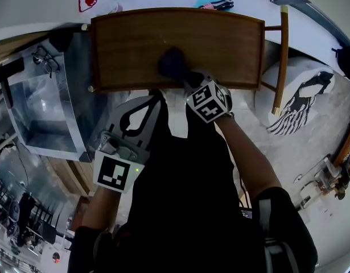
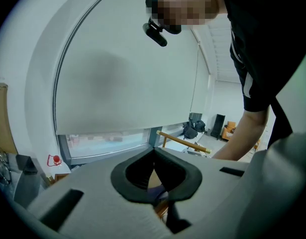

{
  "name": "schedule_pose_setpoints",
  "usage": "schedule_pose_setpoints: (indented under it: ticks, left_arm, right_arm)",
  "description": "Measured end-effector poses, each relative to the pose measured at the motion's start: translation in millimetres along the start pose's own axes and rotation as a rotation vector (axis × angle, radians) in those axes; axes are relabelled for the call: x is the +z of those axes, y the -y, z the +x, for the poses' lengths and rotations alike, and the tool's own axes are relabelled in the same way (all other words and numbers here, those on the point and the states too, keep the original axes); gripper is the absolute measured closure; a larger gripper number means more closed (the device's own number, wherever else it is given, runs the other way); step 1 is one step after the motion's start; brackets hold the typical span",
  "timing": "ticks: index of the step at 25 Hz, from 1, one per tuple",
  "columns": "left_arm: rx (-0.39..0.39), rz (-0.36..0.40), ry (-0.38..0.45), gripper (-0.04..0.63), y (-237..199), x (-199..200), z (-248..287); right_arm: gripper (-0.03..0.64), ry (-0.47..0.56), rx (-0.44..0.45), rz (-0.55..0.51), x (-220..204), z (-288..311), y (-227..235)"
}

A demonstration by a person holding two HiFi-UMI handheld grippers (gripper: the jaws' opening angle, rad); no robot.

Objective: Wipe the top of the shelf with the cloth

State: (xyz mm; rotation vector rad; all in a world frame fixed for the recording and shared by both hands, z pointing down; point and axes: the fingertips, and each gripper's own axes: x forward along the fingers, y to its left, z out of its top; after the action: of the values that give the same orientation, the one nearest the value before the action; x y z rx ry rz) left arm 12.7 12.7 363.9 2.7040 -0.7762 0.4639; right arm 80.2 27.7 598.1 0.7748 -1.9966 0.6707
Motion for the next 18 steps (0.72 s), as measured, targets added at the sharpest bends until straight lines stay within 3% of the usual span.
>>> schedule_pose_setpoints:
  ticks: [18]
  left_arm:
    - [-0.148,0.084,-0.016,0.575,55,24,57]
  right_arm:
    - [0.558,-0.025,-0.185,0.211,-93,-71,75]
